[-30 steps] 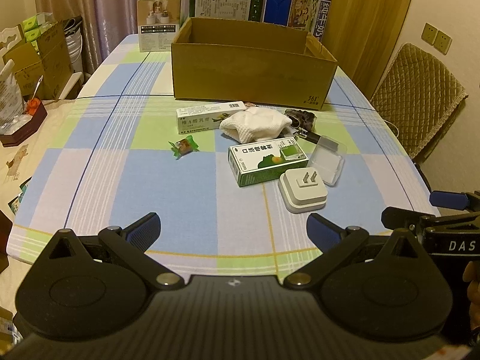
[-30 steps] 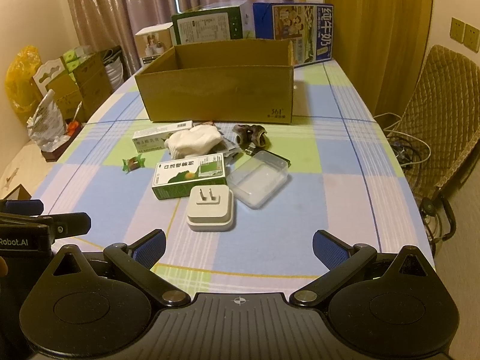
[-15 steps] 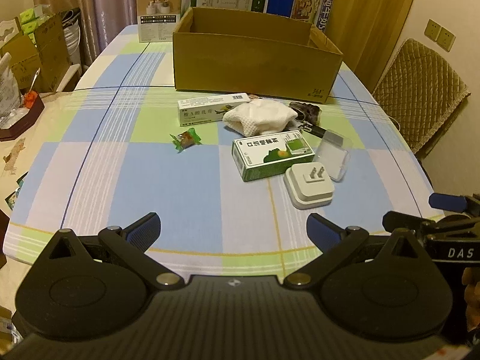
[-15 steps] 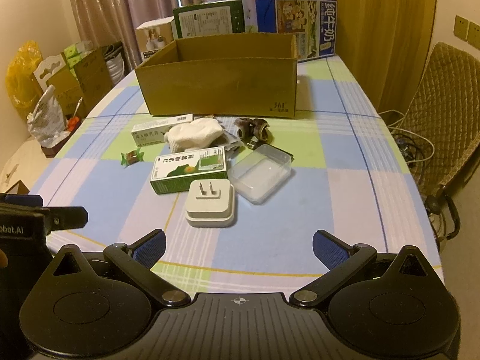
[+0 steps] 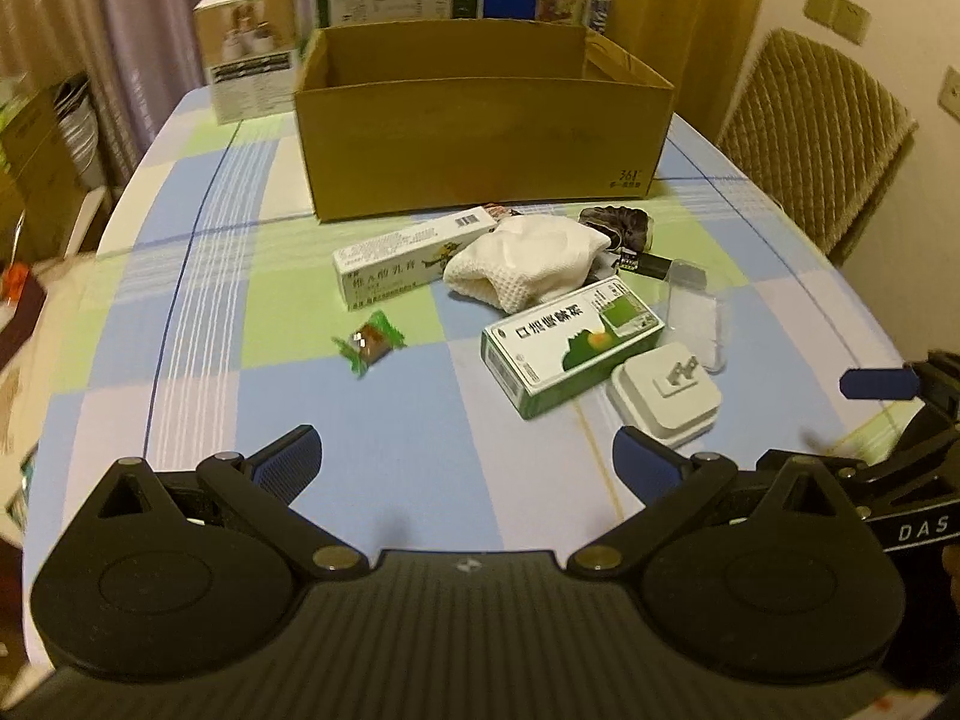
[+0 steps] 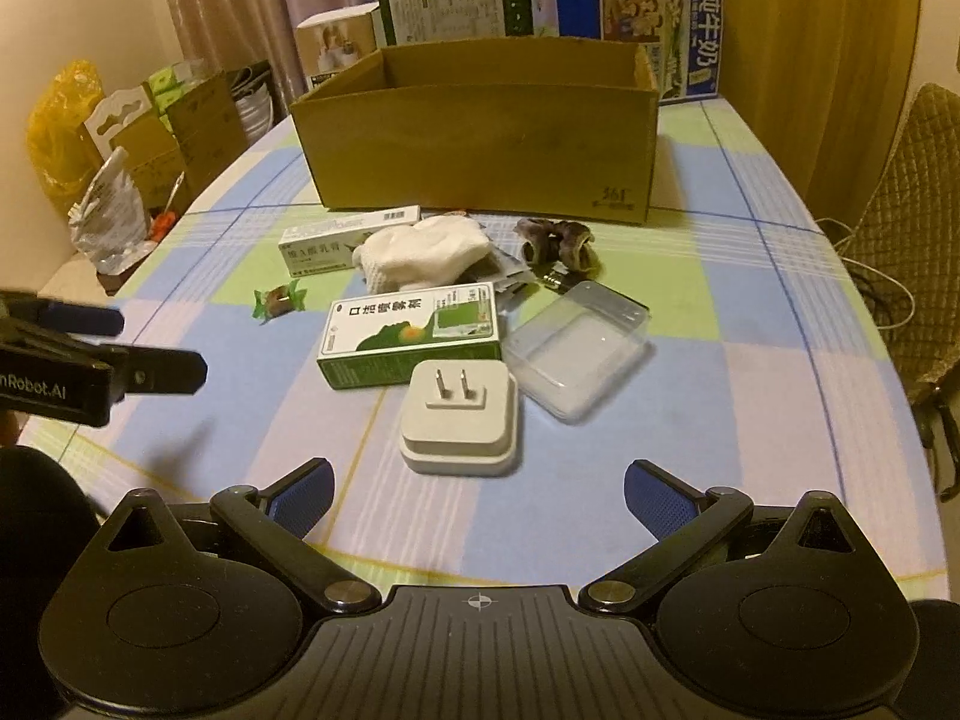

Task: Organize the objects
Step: 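Grasp the green-and-white medicine box with the left tool while the right tool grasps the white plug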

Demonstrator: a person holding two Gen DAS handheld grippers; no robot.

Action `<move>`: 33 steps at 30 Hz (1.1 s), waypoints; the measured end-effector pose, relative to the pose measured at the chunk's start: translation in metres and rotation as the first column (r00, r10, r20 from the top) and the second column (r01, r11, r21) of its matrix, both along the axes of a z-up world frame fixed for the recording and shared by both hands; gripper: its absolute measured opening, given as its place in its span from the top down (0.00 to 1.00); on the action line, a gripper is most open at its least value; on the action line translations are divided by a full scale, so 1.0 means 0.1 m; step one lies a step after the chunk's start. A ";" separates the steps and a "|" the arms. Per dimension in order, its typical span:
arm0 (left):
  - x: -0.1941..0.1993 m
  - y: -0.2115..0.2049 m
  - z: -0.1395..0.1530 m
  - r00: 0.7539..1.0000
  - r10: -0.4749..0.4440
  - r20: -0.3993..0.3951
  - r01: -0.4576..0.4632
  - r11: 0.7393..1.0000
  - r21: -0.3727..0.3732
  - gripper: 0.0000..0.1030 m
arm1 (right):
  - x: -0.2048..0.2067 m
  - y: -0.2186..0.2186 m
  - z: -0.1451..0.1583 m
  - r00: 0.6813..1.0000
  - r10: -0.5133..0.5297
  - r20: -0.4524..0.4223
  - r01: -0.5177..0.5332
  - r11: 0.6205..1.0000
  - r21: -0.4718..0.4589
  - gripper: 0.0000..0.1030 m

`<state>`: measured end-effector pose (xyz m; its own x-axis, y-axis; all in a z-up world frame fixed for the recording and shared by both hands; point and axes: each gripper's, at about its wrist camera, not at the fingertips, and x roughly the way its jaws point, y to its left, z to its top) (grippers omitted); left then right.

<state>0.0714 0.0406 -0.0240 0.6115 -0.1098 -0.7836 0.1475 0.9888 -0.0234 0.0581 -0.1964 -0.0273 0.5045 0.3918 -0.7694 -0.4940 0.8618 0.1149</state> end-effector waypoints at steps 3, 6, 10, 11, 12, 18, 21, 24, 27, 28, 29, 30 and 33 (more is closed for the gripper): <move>0.14 0.06 -0.03 1.000 -0.019 -0.016 0.019 1.000 0.005 0.10 | 0.08 0.09 -0.10 1.000 0.009 -0.007 -0.009 1.000 -0.005 0.02; 0.27 0.14 -0.09 0.998 -0.044 -0.037 0.043 0.999 -0.003 0.11 | 0.18 0.18 -0.22 1.000 0.011 -0.010 -0.011 1.000 -0.012 0.07; 0.40 0.12 -0.19 0.995 -0.095 -0.041 0.095 0.995 0.002 0.11 | 0.30 0.27 -0.36 0.999 0.004 -0.035 -0.004 1.000 -0.010 0.11; 0.44 0.10 -0.22 0.993 -0.109 -0.045 0.109 0.994 0.004 0.11 | 0.33 0.30 -0.40 0.999 0.003 -0.041 -0.003 1.000 -0.014 0.12; 0.46 0.08 -0.24 0.992 -0.121 -0.046 0.121 0.993 0.007 0.11 | 0.36 0.32 -0.42 0.999 0.004 -0.046 -0.005 1.000 -0.015 0.13; 0.65 -0.07 -0.40 0.981 -0.184 -0.056 0.185 0.982 0.029 0.11 | 0.49 0.41 -0.59 0.998 0.008 -0.059 -0.011 0.999 -0.042 0.39; 0.76 -0.15 -0.47 0.969 -0.243 -0.050 0.245 0.969 0.030 0.11 | 0.48 0.35 -0.57 0.998 0.017 -0.063 -0.019 0.999 -0.045 0.40; 0.85 -0.27 -0.55 0.945 -0.325 -0.031 0.326 0.944 0.043 0.11 | 0.43 0.24 -0.55 0.997 0.014 -0.071 -0.018 0.998 -0.055 0.40; 0.94 -0.40 -0.63 0.917 -0.398 -0.011 0.398 0.916 0.058 0.13 | 0.38 0.12 -0.54 0.997 0.008 -0.073 -0.012 0.998 -0.057 0.40; 0.98 -0.44 -0.65 0.908 -0.418 -0.017 0.418 0.906 0.067 0.14 | 0.37 0.09 -0.54 0.997 0.004 -0.072 -0.008 0.998 -0.058 0.40; 1.01 -0.48 -0.68 0.898 -0.439 -0.030 0.440 0.895 0.074 0.17 | 0.36 0.06 -0.53 0.997 -0.003 -0.072 -0.001 0.998 -0.057 0.40; 1.06 -0.52 -0.71 0.890 -0.453 -0.051 0.456 0.887 0.076 0.28 | 0.35 0.03 -0.53 0.997 -0.010 -0.072 0.006 0.998 -0.055 0.40; 1.11 -0.59 -0.76 0.889 -0.447 -0.096 0.455 0.887 0.076 0.35 | 0.36 -0.01 -0.52 0.997 -0.025 -0.073 0.021 0.998 -0.052 0.40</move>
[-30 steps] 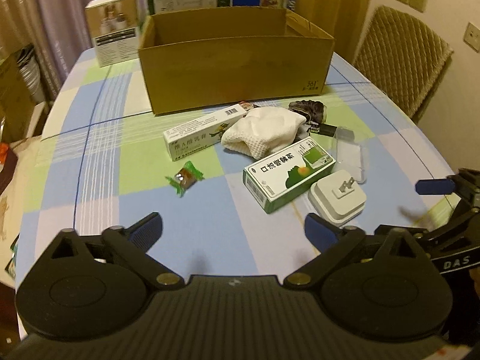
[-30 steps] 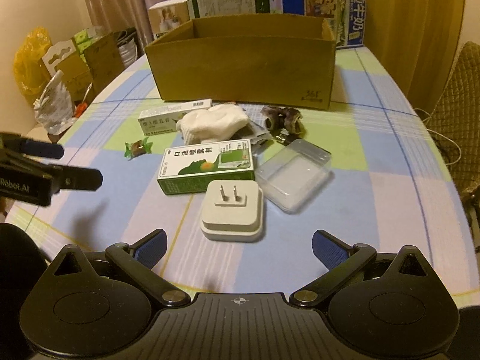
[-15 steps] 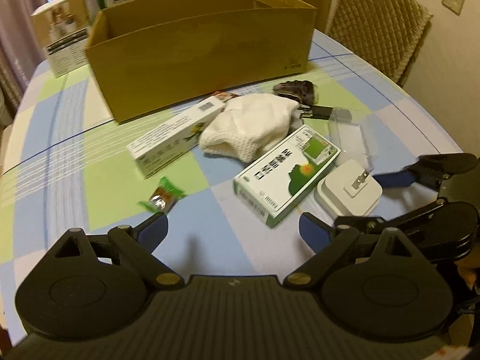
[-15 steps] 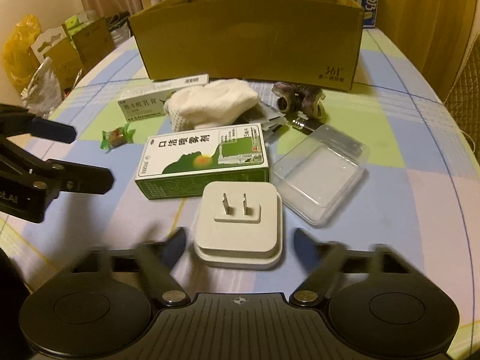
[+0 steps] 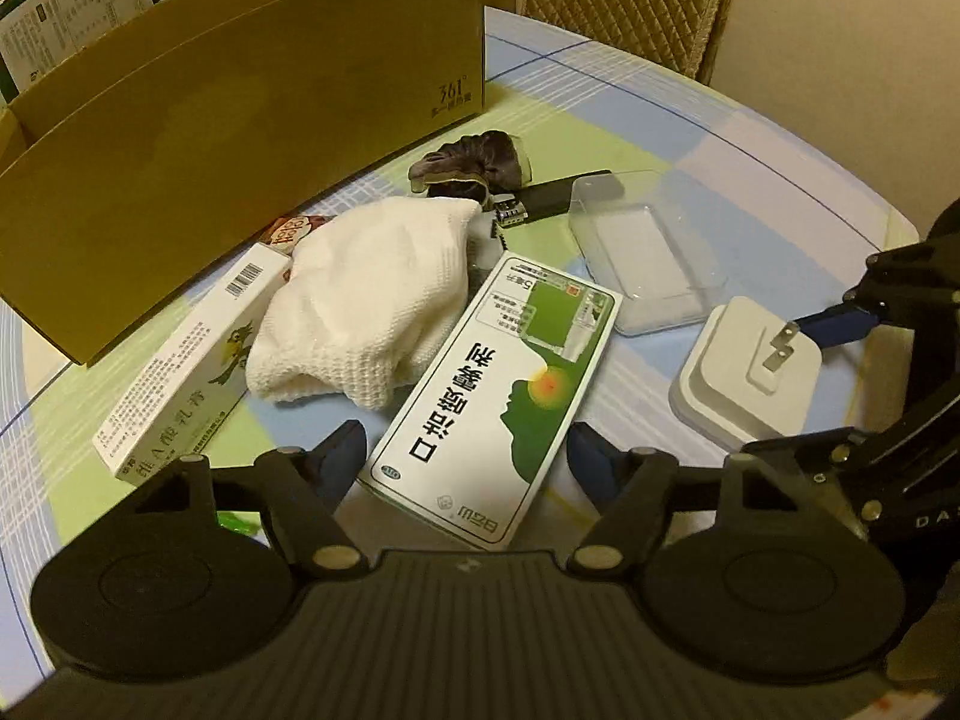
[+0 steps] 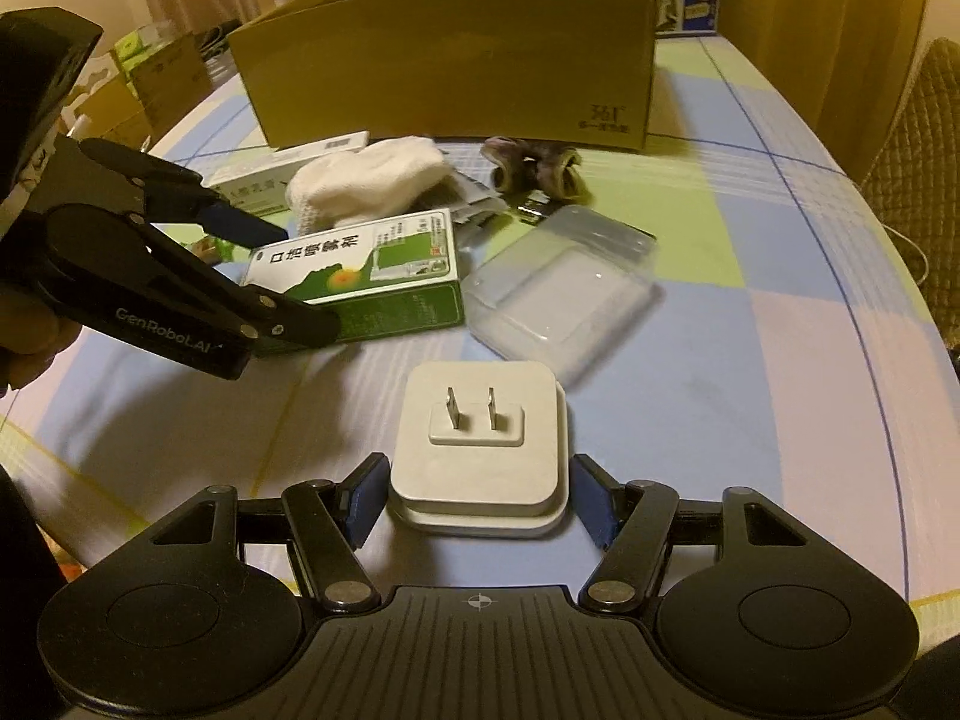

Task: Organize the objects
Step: 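Grasp the green-and-white medicine box with the left tool while the right tool grasps the white plug, then carry the medicine box and white plug up over the cardboard box with both tools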

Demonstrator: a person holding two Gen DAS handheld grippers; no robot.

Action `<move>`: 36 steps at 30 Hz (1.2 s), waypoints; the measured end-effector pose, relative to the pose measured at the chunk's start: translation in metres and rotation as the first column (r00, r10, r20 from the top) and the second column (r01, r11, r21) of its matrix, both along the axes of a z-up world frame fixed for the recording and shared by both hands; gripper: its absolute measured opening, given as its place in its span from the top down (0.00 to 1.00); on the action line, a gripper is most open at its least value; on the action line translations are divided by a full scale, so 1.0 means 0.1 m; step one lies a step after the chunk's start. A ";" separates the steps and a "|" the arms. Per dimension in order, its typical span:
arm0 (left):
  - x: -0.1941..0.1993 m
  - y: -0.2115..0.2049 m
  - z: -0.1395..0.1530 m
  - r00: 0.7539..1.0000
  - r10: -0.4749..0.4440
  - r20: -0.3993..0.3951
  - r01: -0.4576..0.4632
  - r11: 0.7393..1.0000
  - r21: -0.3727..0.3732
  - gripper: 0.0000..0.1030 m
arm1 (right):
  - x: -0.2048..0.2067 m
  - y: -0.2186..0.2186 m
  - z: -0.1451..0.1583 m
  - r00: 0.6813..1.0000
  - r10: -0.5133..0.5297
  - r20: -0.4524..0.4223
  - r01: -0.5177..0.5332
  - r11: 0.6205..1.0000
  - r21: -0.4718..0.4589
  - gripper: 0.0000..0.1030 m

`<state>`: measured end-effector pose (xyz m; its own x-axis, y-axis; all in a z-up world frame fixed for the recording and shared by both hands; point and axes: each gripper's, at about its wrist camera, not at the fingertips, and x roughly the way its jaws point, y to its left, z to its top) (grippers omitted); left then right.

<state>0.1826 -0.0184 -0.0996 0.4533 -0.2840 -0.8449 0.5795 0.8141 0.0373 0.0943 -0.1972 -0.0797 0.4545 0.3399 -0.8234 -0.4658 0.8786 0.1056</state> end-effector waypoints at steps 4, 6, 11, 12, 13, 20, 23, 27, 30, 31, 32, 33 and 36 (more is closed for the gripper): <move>-0.18 -0.05 0.04 0.999 0.037 -0.028 -0.037 0.999 0.015 0.43 | 0.01 -0.04 0.01 1.000 -0.024 -0.001 0.024 1.000 -0.001 0.40; -0.33 -0.07 0.05 0.996 0.076 -0.044 -0.074 0.997 0.037 0.49 | 0.00 -0.06 0.02 0.999 -0.034 0.004 0.034 0.999 -0.002 0.40; -0.70 -0.10 0.06 0.989 0.132 -0.070 -0.130 0.991 0.029 0.50 | -0.01 -0.12 0.01 0.999 -0.048 0.002 0.048 0.999 0.006 0.40; -0.72 -0.10 0.06 0.988 0.140 -0.065 -0.139 0.990 0.030 0.49 | -0.01 -0.12 0.01 0.999 -0.051 0.005 0.051 0.999 0.009 0.39; -0.73 -0.10 0.06 0.987 0.152 -0.059 -0.150 0.988 0.028 0.48 | 0.00 -0.13 0.02 0.998 -0.054 0.007 0.054 0.998 0.011 0.39; -0.48 -0.15 0.03 0.979 0.199 -0.041 -0.199 0.980 -0.003 0.42 | 0.05 -0.18 0.02 0.998 -0.061 0.019 0.060 0.998 0.011 0.32; -0.38 -0.16 0.00 0.973 0.222 -0.057 -0.223 0.975 -0.020 0.50 | 0.07 -0.19 0.02 0.998 -0.062 0.016 0.062 0.998 0.021 0.32; -0.48 -0.19 0.02 0.968 0.244 -0.051 -0.244 0.970 0.002 0.50 | 0.10 -0.17 0.01 0.998 -0.051 0.021 0.050 0.998 0.028 0.32; -0.61 -0.17 0.03 0.962 0.268 -0.063 -0.268 0.963 0.006 0.50 | 0.09 -0.15 -0.01 0.999 -0.034 0.021 0.034 0.999 0.012 0.34; -0.64 -0.16 0.04 0.960 0.273 -0.066 -0.273 0.962 0.006 0.50 | 0.08 -0.15 -0.02 0.999 -0.036 0.025 0.035 0.999 0.004 0.37; -0.67 -0.16 0.04 0.958 0.280 -0.066 -0.280 0.960 0.005 0.50 | 0.06 -0.15 -0.02 0.999 -0.034 0.034 0.034 0.999 -0.005 0.40; -0.69 -0.16 0.05 0.956 0.285 -0.063 -0.286 0.958 0.001 0.50 | 0.05 -0.16 -0.02 0.999 -0.035 0.039 0.035 0.999 -0.012 0.40; -0.67 -0.19 0.07 0.956 0.291 -0.036 -0.292 0.956 -0.011 0.50 | 0.05 -0.18 -0.01 0.998 -0.043 0.041 0.044 0.999 -0.015 0.40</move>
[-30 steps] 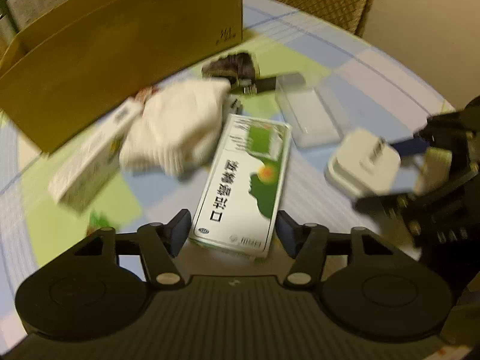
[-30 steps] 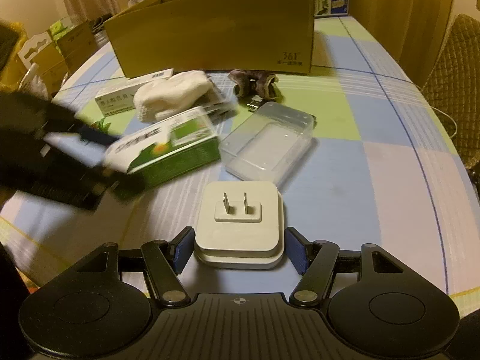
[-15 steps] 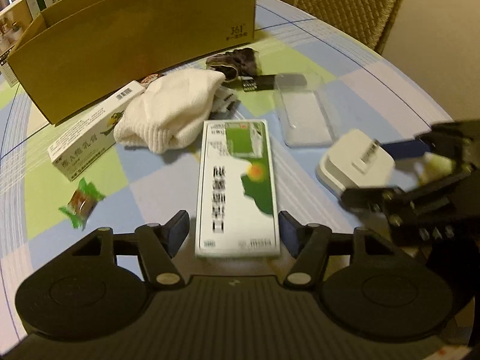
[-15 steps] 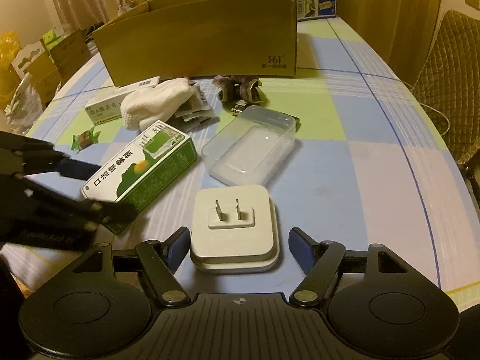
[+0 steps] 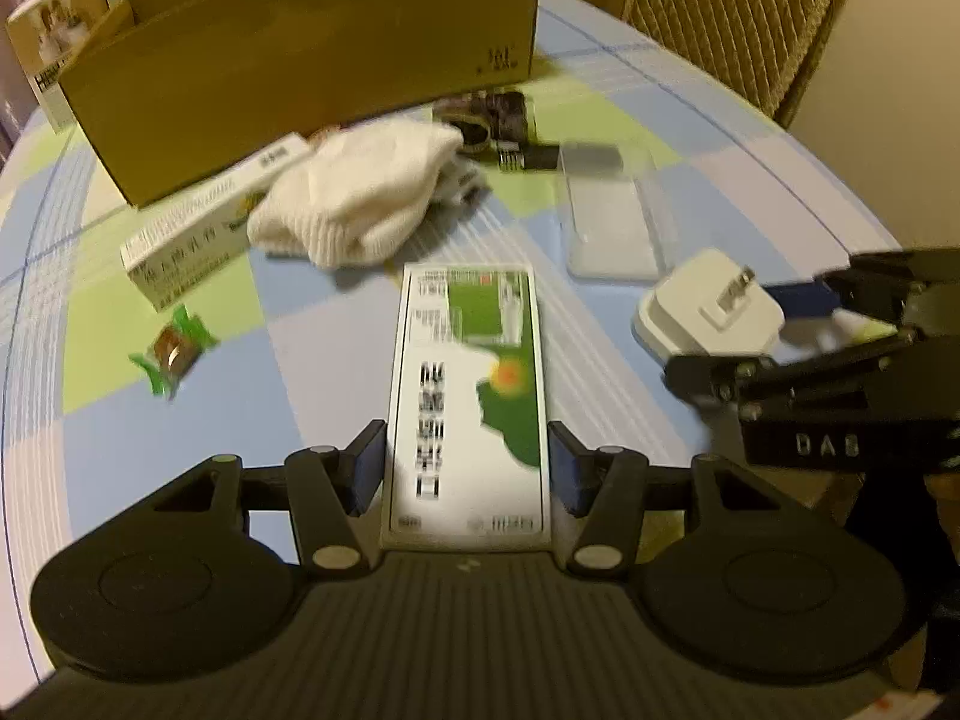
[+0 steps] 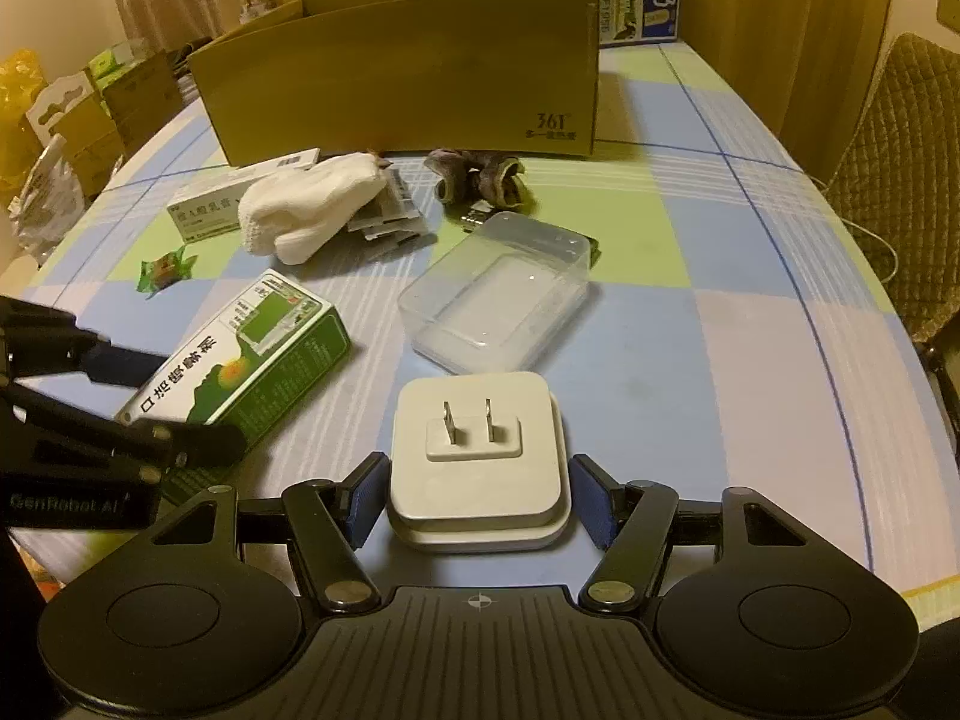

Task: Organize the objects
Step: 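Carry the medicine box and white plug up over the cardboard box with both tools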

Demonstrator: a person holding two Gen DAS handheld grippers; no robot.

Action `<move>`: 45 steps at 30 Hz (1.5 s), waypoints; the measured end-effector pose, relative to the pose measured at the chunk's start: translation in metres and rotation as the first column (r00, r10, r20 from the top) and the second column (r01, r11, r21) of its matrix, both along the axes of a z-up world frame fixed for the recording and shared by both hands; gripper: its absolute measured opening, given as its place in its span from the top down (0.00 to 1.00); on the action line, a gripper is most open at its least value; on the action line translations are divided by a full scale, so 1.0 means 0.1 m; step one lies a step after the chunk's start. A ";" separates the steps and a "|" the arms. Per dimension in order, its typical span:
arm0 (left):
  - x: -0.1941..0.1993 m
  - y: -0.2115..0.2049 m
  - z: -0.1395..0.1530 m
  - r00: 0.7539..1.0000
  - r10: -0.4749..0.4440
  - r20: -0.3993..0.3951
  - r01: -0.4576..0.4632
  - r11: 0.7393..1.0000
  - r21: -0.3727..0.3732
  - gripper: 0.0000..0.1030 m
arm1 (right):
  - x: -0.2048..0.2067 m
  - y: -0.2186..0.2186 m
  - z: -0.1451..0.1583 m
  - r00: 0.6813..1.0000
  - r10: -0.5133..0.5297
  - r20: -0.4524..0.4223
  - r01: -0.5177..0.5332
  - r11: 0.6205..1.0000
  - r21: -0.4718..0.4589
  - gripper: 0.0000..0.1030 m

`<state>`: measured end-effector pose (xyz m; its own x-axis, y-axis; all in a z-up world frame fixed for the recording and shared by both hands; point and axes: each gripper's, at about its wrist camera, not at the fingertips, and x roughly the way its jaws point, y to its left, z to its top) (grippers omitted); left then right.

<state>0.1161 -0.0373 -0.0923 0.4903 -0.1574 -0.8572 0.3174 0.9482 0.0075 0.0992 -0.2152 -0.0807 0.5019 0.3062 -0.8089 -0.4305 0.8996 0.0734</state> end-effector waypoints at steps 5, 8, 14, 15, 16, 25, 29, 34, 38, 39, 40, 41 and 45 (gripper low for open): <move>0.11 -0.09 -0.06 1.000 -0.024 0.011 0.023 0.999 0.038 0.49 | 0.03 -0.04 0.00 1.000 -0.016 -0.009 0.017 1.000 0.019 0.40; 0.13 -0.09 -0.09 1.000 -0.011 0.007 0.010 0.999 0.034 0.49 | 0.04 -0.04 0.00 1.000 -0.014 -0.005 0.014 1.000 0.025 0.39; 0.10 -0.08 -0.12 1.000 0.022 0.010 -0.023 1.000 0.018 0.51 | 0.03 -0.01 -0.02 1.000 0.004 0.016 -0.004 1.000 0.007 0.40; 0.10 -0.08 -0.11 1.000 0.029 0.010 -0.029 0.999 0.019 0.51 | 0.03 -0.01 -0.02 1.000 0.004 0.018 -0.004 1.000 0.005 0.40; 0.09 -0.08 -0.11 0.999 0.034 0.010 -0.034 0.999 0.020 0.51 | 0.03 -0.01 -0.02 1.000 0.003 0.016 -0.003 1.000 0.003 0.40; -0.03 -0.05 0.00 0.997 0.076 0.006 -0.076 0.997 -0.010 0.51 | -0.03 -0.09 0.16 0.999 -0.026 0.024 0.025 0.999 0.026 0.40; -0.10 -0.02 0.15 0.995 0.093 0.028 -0.093 0.995 -0.023 0.51 | -0.06 -0.13 0.29 0.999 -0.041 0.034 0.039 0.998 0.047 0.40; -0.15 0.02 0.36 0.991 0.123 0.051 -0.121 0.992 -0.032 0.51 | -0.12 -0.17 0.48 0.997 -0.049 0.052 0.044 0.996 0.082 0.40; -0.20 0.03 0.54 0.989 0.132 0.072 -0.131 0.991 -0.026 0.51 | -0.17 -0.15 0.64 0.997 -0.035 0.063 0.028 0.994 0.104 0.40; -0.22 0.04 0.59 0.988 0.135 0.076 -0.133 0.991 -0.027 0.51 | -0.18 -0.14 0.68 0.997 -0.030 0.065 0.023 0.994 0.110 0.40; -0.23 0.05 0.63 0.987 0.139 0.079 -0.137 0.990 -0.029 0.51 | -0.19 -0.13 0.73 0.997 -0.025 0.067 0.017 0.993 0.117 0.40; -0.23 0.07 0.67 0.986 0.145 0.080 -0.143 0.989 -0.031 0.51 | -0.19 -0.12 0.77 0.997 -0.020 0.068 0.012 0.992 0.124 0.40; -0.25 0.11 0.82 0.982 0.165 0.089 -0.162 0.986 -0.039 0.51 | -0.17 -0.08 0.94 0.997 -0.001 0.074 -0.009 0.990 0.142 0.40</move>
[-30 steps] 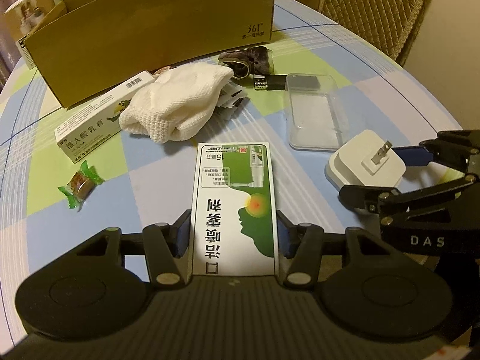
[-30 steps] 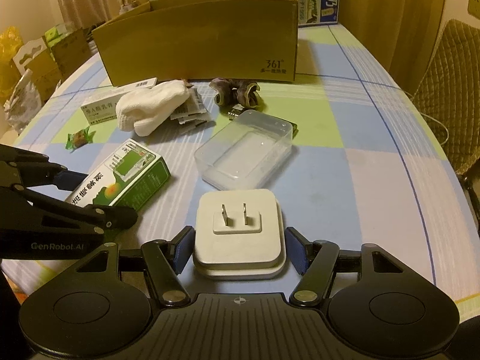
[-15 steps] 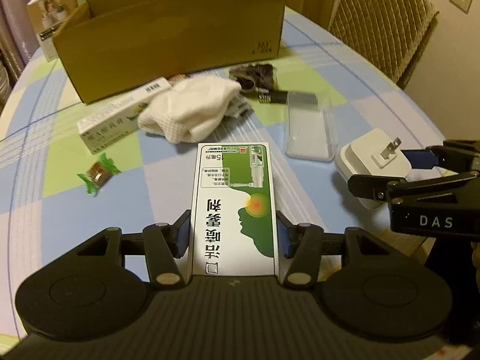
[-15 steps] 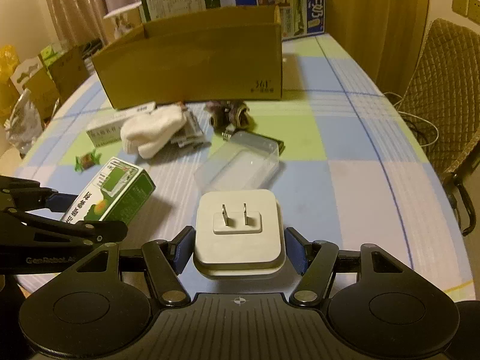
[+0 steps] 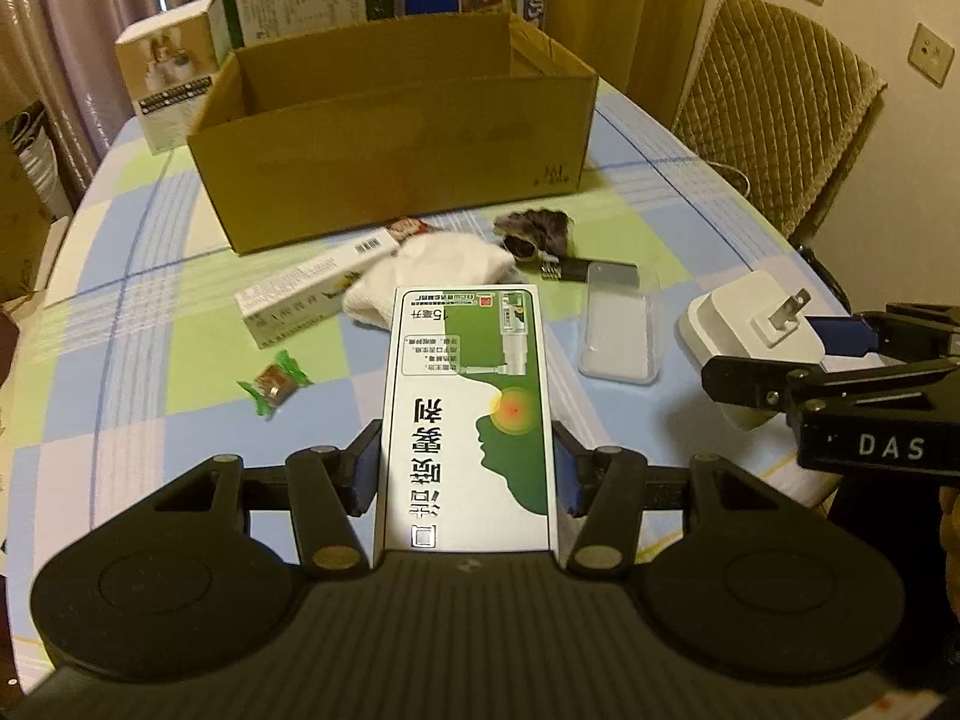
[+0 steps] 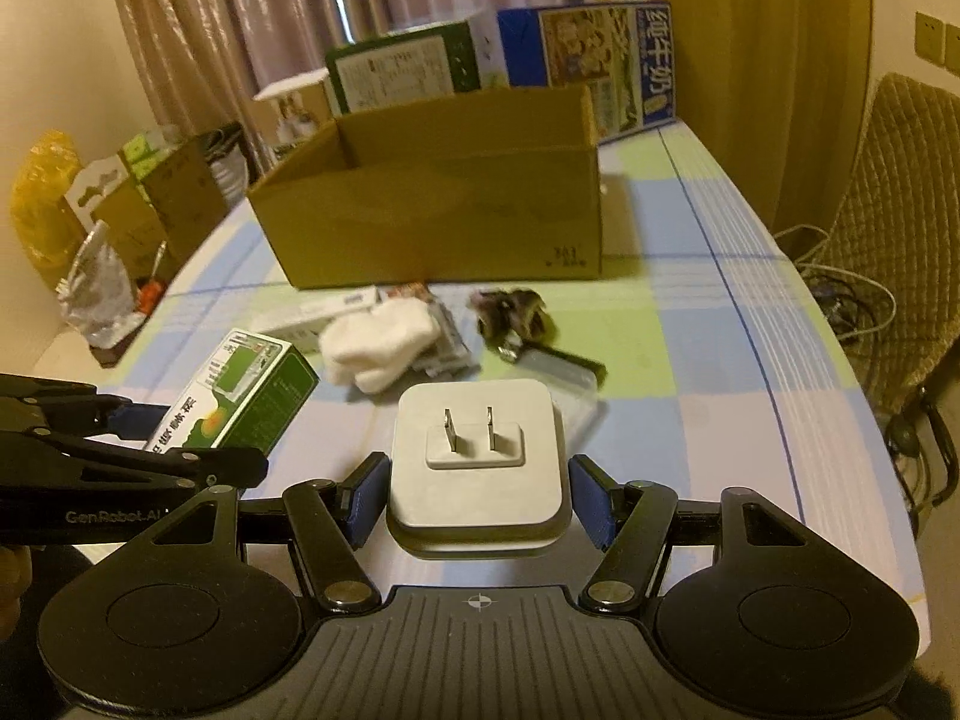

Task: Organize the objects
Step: 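Carry the medicine box and white plug up over the cardboard box with both tools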

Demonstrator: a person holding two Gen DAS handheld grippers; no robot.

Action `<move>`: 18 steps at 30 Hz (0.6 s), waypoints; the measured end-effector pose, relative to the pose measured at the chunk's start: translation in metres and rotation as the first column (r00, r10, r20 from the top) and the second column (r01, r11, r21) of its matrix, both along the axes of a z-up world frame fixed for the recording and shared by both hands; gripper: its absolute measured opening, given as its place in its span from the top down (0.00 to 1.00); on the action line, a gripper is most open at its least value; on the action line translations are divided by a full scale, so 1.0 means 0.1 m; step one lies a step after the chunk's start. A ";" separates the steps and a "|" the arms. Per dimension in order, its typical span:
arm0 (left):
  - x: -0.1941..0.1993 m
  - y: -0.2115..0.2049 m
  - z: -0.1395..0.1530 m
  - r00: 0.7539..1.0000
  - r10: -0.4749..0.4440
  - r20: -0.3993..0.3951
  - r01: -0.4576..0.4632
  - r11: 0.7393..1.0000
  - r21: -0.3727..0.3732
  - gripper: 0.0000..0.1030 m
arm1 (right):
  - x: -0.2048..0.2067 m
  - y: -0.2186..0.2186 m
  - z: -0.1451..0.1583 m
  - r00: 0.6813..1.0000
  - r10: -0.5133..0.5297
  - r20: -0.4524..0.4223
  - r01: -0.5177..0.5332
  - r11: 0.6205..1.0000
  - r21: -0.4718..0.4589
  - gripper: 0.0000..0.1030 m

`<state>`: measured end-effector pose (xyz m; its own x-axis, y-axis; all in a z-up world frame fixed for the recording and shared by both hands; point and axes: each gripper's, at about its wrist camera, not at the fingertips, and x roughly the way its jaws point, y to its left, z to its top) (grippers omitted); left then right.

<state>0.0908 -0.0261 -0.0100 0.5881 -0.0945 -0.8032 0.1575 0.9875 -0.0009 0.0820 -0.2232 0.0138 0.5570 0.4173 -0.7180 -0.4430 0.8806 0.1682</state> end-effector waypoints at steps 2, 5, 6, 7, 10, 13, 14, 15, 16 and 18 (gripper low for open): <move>0.00 0.03 0.07 1.000 0.007 0.005 -0.007 1.000 -0.004 0.51 | 0.02 0.03 0.07 1.000 0.011 -0.001 -0.011 1.000 0.005 0.40; 0.01 0.08 0.18 1.000 0.025 0.014 -0.025 1.000 -0.012 0.51 | 0.03 0.07 0.15 1.000 0.022 0.006 -0.022 1.000 0.008 0.40; 0.01 0.10 0.20 0.999 0.030 0.016 -0.030 0.999 -0.013 0.51 | 0.04 0.08 0.16 1.000 0.024 0.008 -0.024 1.000 0.007 0.40; 0.01 0.12 0.23 0.999 0.036 0.018 -0.036 0.999 -0.013 0.51 | 0.04 0.10 0.18 1.000 0.027 0.011 -0.027 1.000 0.006 0.40; 0.00 0.18 0.29 0.998 0.050 0.026 -0.049 0.999 -0.021 0.51 | 0.03 0.14 0.20 0.999 0.036 0.011 -0.036 0.999 0.012 0.40; 0.00 0.23 0.35 0.998 0.059 0.033 -0.059 0.998 -0.027 0.51 | 0.02 0.20 0.22 0.999 0.045 0.010 -0.046 0.999 0.013 0.40; 0.00 0.24 0.36 0.997 0.062 0.035 -0.061 0.998 -0.030 0.51 | 0.02 0.21 0.22 0.999 0.050 0.008 -0.050 0.999 0.015 0.40; 0.00 0.26 0.38 0.997 0.065 0.038 -0.064 0.997 -0.031 0.51 | 0.02 0.23 0.22 0.999 0.054 0.005 -0.054 0.998 0.017 0.40; 0.01 0.27 0.39 0.997 0.066 0.040 -0.065 0.997 -0.032 0.51 | 0.01 0.24 0.22 0.998 0.058 0.004 -0.058 0.998 0.018 0.40; 0.02 0.29 0.41 0.997 0.065 0.041 -0.064 0.997 -0.036 0.51 | 0.02 0.28 0.23 0.998 0.065 0.007 -0.065 0.998 0.014 0.40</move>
<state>0.0927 0.0026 0.0307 0.6269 -0.0828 -0.7747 0.0943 0.9951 -0.0300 0.0836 -0.1957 0.0369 0.5330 0.4631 -0.7081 -0.5001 0.8475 0.1779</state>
